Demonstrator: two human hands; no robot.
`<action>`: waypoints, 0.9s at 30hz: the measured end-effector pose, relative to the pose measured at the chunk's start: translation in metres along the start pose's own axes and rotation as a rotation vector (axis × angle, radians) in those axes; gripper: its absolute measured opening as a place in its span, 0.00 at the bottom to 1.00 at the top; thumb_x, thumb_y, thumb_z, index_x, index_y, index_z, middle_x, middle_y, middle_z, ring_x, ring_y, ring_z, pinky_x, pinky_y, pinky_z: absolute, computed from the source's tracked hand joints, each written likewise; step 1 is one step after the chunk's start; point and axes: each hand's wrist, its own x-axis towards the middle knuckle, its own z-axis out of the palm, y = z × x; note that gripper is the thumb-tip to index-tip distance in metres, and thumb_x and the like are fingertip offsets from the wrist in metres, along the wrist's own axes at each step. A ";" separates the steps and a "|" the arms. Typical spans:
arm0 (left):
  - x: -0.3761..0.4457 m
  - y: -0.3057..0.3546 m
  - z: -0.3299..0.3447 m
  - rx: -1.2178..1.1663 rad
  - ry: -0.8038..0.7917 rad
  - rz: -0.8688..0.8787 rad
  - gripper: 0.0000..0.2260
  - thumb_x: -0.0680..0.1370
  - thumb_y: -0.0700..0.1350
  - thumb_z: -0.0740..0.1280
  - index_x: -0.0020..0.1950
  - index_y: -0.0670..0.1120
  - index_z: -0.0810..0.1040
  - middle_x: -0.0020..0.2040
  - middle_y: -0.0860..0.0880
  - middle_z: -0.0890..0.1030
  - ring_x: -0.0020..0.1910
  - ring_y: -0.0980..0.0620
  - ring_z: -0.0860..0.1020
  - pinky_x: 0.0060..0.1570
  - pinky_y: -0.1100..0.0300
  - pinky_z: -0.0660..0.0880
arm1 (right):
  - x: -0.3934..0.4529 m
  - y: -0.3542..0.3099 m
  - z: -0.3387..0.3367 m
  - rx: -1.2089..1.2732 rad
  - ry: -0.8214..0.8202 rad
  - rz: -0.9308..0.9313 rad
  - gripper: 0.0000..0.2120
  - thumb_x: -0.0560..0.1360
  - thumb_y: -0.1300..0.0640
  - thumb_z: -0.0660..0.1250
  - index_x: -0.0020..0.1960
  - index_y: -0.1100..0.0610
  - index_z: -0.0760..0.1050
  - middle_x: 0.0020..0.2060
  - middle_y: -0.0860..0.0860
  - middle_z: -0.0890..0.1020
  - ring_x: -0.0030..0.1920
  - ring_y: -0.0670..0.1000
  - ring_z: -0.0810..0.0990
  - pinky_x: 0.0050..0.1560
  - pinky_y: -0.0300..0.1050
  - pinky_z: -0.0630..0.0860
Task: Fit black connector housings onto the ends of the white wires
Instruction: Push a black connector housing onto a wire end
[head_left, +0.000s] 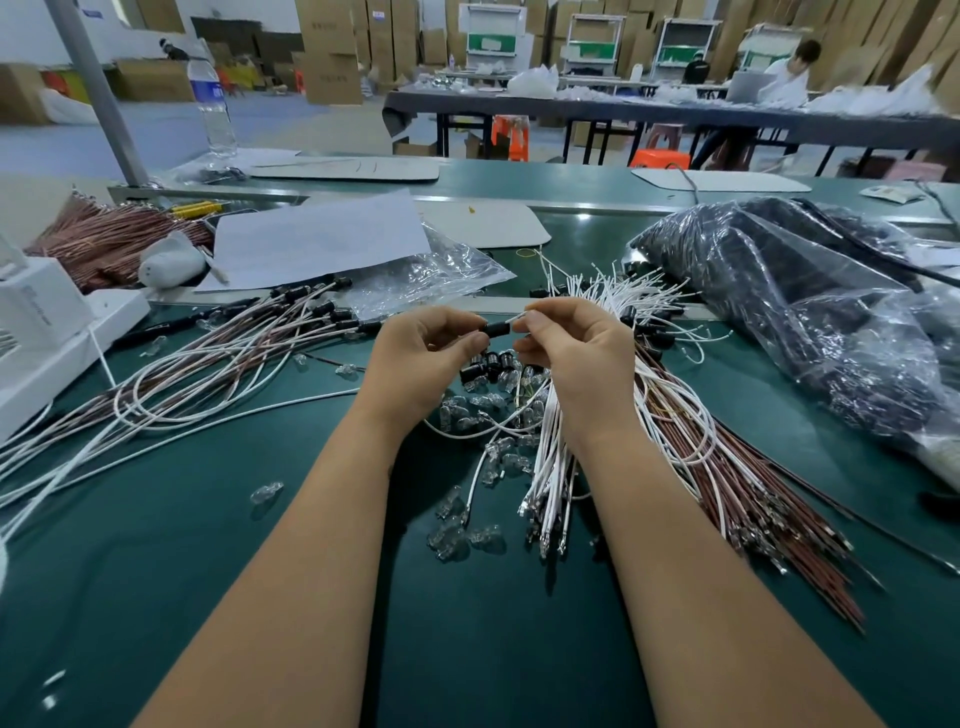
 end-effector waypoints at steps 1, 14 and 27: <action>0.000 0.001 0.001 0.001 -0.007 0.006 0.05 0.74 0.37 0.73 0.47 0.46 0.82 0.41 0.45 0.84 0.38 0.57 0.79 0.41 0.67 0.76 | 0.000 0.000 0.000 -0.026 -0.004 -0.014 0.09 0.75 0.67 0.68 0.41 0.55 0.80 0.34 0.51 0.84 0.33 0.47 0.81 0.38 0.40 0.79; 0.000 0.000 0.002 -0.017 -0.009 -0.030 0.02 0.73 0.41 0.74 0.41 0.45 0.83 0.35 0.46 0.83 0.34 0.56 0.79 0.38 0.63 0.77 | 0.002 0.003 0.000 -0.204 -0.043 -0.120 0.12 0.74 0.66 0.69 0.40 0.50 0.79 0.33 0.47 0.81 0.35 0.46 0.80 0.43 0.45 0.81; -0.001 0.000 0.004 0.053 -0.010 0.036 0.04 0.72 0.40 0.75 0.43 0.41 0.83 0.31 0.52 0.80 0.28 0.63 0.75 0.32 0.71 0.70 | 0.003 0.006 -0.001 -0.262 -0.015 -0.144 0.10 0.72 0.64 0.72 0.40 0.49 0.79 0.34 0.48 0.82 0.35 0.47 0.80 0.42 0.43 0.80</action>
